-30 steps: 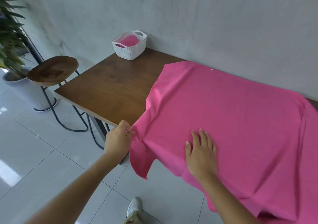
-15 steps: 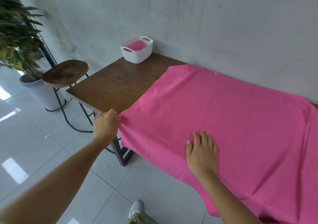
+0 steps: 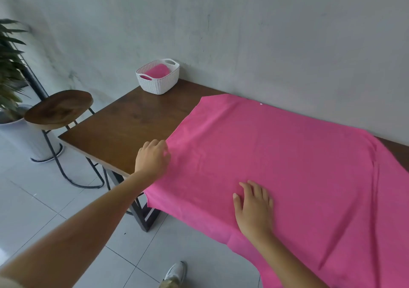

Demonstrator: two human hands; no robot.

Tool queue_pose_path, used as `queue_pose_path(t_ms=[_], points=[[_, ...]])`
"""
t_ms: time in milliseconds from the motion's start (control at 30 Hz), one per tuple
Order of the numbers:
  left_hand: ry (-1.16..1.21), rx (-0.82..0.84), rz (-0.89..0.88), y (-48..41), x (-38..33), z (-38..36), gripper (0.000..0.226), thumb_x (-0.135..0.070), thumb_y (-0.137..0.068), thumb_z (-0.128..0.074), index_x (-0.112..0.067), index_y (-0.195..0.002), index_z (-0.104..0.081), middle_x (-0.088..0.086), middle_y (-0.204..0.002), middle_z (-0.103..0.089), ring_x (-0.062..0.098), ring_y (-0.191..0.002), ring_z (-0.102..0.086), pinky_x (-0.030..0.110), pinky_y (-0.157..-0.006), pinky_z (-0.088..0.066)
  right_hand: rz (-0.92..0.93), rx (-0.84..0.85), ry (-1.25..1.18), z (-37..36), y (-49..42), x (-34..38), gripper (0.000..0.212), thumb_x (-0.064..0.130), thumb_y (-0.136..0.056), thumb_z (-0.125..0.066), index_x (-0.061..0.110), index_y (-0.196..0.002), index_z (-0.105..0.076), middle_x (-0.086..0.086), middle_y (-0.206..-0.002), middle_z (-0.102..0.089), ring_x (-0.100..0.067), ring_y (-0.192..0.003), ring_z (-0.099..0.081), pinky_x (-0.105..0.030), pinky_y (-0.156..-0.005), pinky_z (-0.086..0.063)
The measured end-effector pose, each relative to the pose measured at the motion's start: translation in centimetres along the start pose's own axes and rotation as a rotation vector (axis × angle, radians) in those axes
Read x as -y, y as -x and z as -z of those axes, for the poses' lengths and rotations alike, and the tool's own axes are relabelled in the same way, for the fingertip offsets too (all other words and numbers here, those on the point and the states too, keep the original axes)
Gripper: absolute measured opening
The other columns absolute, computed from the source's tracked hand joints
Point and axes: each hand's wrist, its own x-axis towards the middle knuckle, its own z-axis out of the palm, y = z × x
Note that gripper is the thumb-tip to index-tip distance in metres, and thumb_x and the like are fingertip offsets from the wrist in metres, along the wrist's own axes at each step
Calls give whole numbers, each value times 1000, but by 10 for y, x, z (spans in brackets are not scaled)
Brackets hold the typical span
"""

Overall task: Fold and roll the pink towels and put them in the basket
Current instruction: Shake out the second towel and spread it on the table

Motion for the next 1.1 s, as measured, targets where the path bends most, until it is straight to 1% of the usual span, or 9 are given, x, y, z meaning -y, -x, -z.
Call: queue_pose_path(t_ms=[133,267,333,500,700,800,967,1033,1100], points=[[21,74,-110,-50,-15,-20,19,-29,-96,-58,-13,-107,-63,7,-101,-60,32,-95,-53,40,-77,-41,-39,-30,-20,-3,-27,-6,32,36,-93,-59,20,-121,-66,-1,-125,-63,-26,-116,-53,-46,-92,-45],[15,140,-204,-111,-28,-39,24,-29,-96,-58,-12,-112,-62,9,-108,-59,34,-99,-53,43,-80,-44,-59,-20,-37,-8,-62,-12,32,29,-95,-64,19,-126,-64,0,-133,-59,-24,-123,-49,-45,-99,-43],[22,175,-253,-143,-34,-47,28,-30,-95,-60,-12,-116,-61,10,-113,-58,36,-103,-54,44,-82,-45,-77,-15,-29,-9,-78,-17,35,30,-96,-62,19,-129,-62,1,-136,-57,-23,-126,-48,-44,-103,-41],[97,291,-298,-224,-57,-63,47,-32,-96,-61,-13,-139,-54,12,-137,-52,36,-126,-48,50,-100,-47,-155,-13,-2,-14,-117,-26,37,32,-99,-57,18,-133,-59,1,-140,-54,-22,-132,-44,-43,-107,-37],[119,333,-300,-306,-80,-83,55,-34,-98,-61,-12,-146,-47,15,-144,-47,38,-133,-44,54,-106,-44,-250,-32,-22,-19,-141,-36,42,41,-102,-44,20,-137,-57,2,-144,-51,-21,-135,-42,-44,-112,-36],[122,367,-273,-336,-86,-96,58,-34,-98,-61,-9,-148,-44,18,-146,-46,40,-134,-43,53,-110,-41,-263,-33,0,-22,-138,-37,39,39,-103,-47,21,-137,-57,5,-145,-50,-19,-136,-41,-42,-113,-34],[162,388,-184,-358,-91,-113,51,-31,-98,-62,-7,-141,-50,19,-138,-51,39,-130,-46,51,-103,-45,-271,-51,19,-24,-138,-34,45,44,-100,-38,23,-135,-58,8,-142,-51,-16,-134,-41,-39,-110,-36],[251,348,-185,-363,-90,-120,33,-15,-94,-62,-12,-126,-63,15,-128,-60,35,-117,-56,44,-89,-51,-274,-51,19,-25,-137,-34,42,41,-101,-42,23,-135,-59,7,-142,-51,-16,-134,-41,-39,-110,-35],[334,308,-200,-363,-91,-121,24,-5,-88,-60,-17,-106,-71,10,-114,-67,30,-102,-62,37,-77,-49,-285,-47,23,-25,-137,-34,37,35,-103,-48,23,-136,-58,8,-143,-51,-16,-135,-40,-38,-111,-34]])
